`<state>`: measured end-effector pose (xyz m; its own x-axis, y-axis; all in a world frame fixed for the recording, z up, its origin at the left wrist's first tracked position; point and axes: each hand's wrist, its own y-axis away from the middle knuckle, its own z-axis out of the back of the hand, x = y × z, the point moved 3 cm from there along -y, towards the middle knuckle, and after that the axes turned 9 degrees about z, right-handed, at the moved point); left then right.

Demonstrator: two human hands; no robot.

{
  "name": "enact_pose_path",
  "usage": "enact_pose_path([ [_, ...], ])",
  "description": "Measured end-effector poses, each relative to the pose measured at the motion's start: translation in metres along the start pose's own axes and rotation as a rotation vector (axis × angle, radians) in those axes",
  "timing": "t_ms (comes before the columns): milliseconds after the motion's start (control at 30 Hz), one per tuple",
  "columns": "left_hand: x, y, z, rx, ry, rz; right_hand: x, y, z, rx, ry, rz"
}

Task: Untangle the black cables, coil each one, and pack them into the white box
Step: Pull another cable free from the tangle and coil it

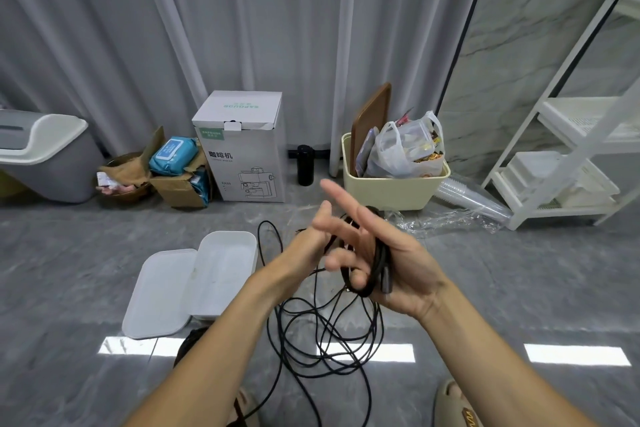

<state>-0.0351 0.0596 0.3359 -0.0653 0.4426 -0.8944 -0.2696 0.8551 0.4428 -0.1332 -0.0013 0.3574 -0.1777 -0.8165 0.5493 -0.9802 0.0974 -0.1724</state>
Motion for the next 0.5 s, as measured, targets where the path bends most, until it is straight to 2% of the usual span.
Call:
enact_pose_path([
  [167, 0.011, -0.010, -0.008, 0.113, 0.163, -0.014, 0.009, -0.009, -0.002, -0.235, 0.003, 0.243],
  [367, 0.017, -0.014, -0.020, 0.327, 0.234, 0.228, 0.023, -0.012, 0.006, -0.444, 0.068, 0.403],
  [500, 0.016, -0.013, -0.019, 0.345, 0.206, 0.283, 0.029, -0.010, 0.015, -0.530, 0.256, 0.433],
])
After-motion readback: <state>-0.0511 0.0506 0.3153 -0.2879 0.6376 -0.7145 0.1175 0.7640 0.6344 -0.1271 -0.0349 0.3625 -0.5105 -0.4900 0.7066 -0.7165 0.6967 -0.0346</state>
